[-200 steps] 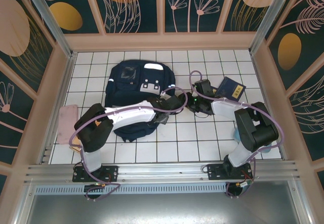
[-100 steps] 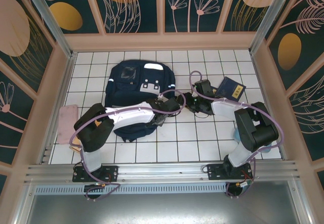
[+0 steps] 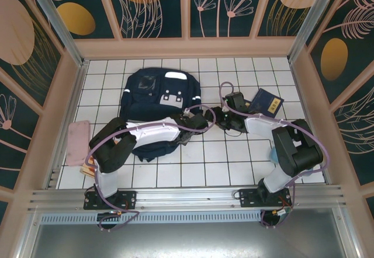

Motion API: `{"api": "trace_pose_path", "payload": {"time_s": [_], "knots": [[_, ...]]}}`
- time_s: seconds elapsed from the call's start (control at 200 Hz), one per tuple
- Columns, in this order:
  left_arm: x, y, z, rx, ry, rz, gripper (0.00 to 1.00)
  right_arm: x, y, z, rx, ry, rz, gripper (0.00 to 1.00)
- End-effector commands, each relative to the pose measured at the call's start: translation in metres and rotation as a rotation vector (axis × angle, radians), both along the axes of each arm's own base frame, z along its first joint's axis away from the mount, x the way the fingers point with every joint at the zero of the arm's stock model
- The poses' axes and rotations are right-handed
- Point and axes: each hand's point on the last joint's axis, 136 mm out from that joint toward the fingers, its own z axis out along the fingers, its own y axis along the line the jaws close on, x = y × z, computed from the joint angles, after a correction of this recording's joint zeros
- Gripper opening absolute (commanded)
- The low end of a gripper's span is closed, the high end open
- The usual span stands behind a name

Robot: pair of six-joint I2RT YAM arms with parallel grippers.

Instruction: Pack the student bag

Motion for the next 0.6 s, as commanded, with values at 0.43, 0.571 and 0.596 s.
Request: {"api": "trace_pose_path", "payload": {"time_s": [0.43, 0.571, 0.596], "knots": [[0.032, 0.03, 0.143, -0.057, -0.314, 0.062, 0.0, 0.014, 0.003, 0.058, -0.005, -0.307, 0.097, 0.53], [0.036, 0.033, 0.165, -0.106, -0.349, 0.078, 0.0, 0.013, 0.015, 0.075, 0.039, -0.383, 0.18, 0.53], [0.037, 0.032, 0.168, -0.12, -0.351, 0.079, 0.0, 0.012, 0.019, 0.078, 0.049, -0.397, 0.2, 0.53]]}}
